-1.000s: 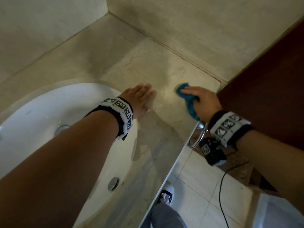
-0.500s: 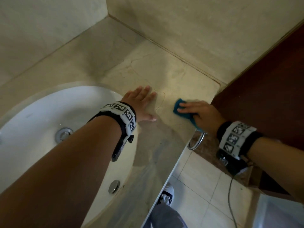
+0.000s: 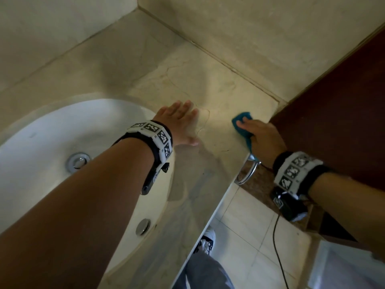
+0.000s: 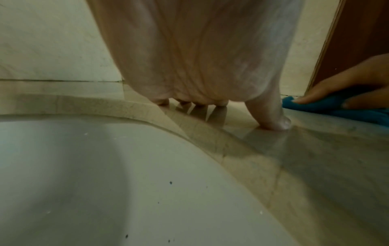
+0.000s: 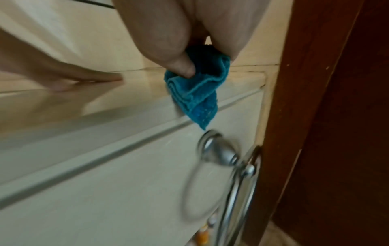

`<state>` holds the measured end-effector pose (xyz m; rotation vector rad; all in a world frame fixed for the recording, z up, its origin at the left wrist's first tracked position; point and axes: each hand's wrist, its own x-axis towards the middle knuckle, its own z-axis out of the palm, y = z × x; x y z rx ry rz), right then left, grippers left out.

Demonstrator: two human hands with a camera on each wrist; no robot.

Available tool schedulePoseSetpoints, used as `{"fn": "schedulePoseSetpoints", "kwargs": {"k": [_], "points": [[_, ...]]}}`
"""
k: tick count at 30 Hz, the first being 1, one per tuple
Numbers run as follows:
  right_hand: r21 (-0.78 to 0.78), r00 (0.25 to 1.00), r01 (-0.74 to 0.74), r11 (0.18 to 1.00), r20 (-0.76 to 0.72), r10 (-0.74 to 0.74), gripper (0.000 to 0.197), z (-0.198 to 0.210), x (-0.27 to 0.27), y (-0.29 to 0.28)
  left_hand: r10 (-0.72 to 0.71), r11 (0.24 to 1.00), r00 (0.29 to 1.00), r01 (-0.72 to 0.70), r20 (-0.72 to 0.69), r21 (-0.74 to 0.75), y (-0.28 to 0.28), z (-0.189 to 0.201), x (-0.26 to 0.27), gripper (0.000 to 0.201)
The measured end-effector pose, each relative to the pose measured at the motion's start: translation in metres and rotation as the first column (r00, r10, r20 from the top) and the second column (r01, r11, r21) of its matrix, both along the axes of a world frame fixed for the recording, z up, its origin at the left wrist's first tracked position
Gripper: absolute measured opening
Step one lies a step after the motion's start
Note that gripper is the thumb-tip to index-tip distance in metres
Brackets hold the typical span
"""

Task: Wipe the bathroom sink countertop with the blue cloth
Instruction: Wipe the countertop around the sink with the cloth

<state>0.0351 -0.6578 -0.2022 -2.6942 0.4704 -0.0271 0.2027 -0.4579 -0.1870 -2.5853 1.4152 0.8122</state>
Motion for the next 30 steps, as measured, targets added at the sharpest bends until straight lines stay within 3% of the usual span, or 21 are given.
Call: {"fn": "schedulePoseSetpoints", "kwargs": {"k": [3, 6, 8, 10, 11, 13, 18, 20, 24, 27, 30], "points": [[0.044, 0.982, -0.141, 0.989, -0.118, 0.146, 0.050, -0.004, -0.031, 0.048, 0.014, 1.000, 1.000, -0.014, 0.028, -0.008, -0.001, -0.004, 0.001, 0.092], [0.050, 0.956, -0.292, 0.955, 0.006, 0.292, 0.054, -0.012, -0.053, 0.076, 0.009, 1.000, 0.999, -0.009, 0.040, -0.006, 0.000, -0.005, 0.001, 0.093], [0.107, 0.946, -0.325, 0.940, 0.041, 0.322, 0.046, -0.008, -0.044, 0.070, 0.013, 1.000, 0.999, -0.013, 0.044, -0.008, 0.000, -0.004, -0.001, 0.092], [0.115, 0.978, -0.209, 0.971, 0.039, 0.206, 0.038, -0.004, -0.024, 0.049, 0.019, 1.000, 0.999, -0.018, 0.047, -0.014, 0.000, -0.004, -0.001, 0.092], [0.142, 0.996, -0.087, 0.986, 0.045, 0.081, 0.038, -0.003, -0.014, 0.036, 0.021, 1.000, 0.999, -0.020, 0.047, -0.013, -0.001, -0.005, -0.002, 0.092], [0.048, 0.998, 0.038, 0.998, 0.043, -0.040, 0.049, -0.004, 0.003, 0.011, 0.016, 1.000, 0.999, -0.016, 0.044, -0.009, 0.000, -0.005, -0.001, 0.092], [0.016, 0.993, 0.114, 0.993, 0.010, -0.114, 0.055, -0.005, 0.021, 0.006, 0.021, 1.000, 0.999, -0.020, 0.031, -0.021, 0.000, -0.004, -0.001, 0.090], [-0.021, 0.998, 0.062, 0.998, -0.001, -0.062, 0.057, -0.010, 0.016, 0.018, 0.029, 0.999, 0.999, -0.029, 0.033, -0.022, -0.001, -0.002, -0.001, 0.089], [0.100, 0.991, -0.134, 0.986, 0.026, 0.132, 0.056, -0.023, 0.002, 0.055, 0.103, 0.995, 0.994, -0.102, 0.031, -0.009, -0.005, 0.000, -0.007, 0.088], [0.113, 0.960, -0.279, 0.954, -0.006, 0.281, 0.063, -0.025, -0.005, 0.064, 0.222, 0.975, 0.975, -0.222, -0.025, 0.014, -0.006, 0.005, -0.026, 0.085], [0.188, 0.934, -0.354, 0.916, 0.016, 0.357, 0.052, -0.012, 0.004, 0.048, 0.369, 0.927, 0.925, -0.374, -0.094, -0.038, 0.014, 0.021, -0.065, 0.086]]}}
